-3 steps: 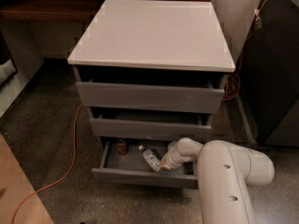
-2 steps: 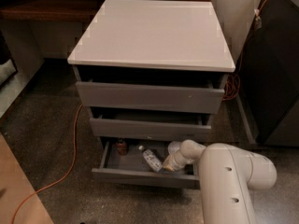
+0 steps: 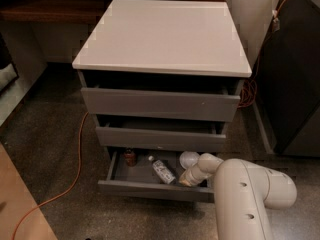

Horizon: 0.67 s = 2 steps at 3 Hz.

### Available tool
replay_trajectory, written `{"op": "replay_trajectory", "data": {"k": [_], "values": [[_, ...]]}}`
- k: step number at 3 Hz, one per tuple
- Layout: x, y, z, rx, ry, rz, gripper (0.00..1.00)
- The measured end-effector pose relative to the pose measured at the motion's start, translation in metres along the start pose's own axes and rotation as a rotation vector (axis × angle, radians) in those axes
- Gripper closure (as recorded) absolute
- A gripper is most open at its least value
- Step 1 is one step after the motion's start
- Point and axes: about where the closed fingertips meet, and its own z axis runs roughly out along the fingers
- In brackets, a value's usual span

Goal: Pick blue plastic bottle from bottom drawer and place on counter

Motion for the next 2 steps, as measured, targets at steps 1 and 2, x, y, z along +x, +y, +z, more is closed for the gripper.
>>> {"op": "replay_trajectory", "data": {"k": [1,2], "values": [[0.0101,0.0011,0.0052,-0.007,0.009,0.02,1.0],[0.0093,0.0031,0.0032,-0.013,0.012,0.022,1.0]]}}
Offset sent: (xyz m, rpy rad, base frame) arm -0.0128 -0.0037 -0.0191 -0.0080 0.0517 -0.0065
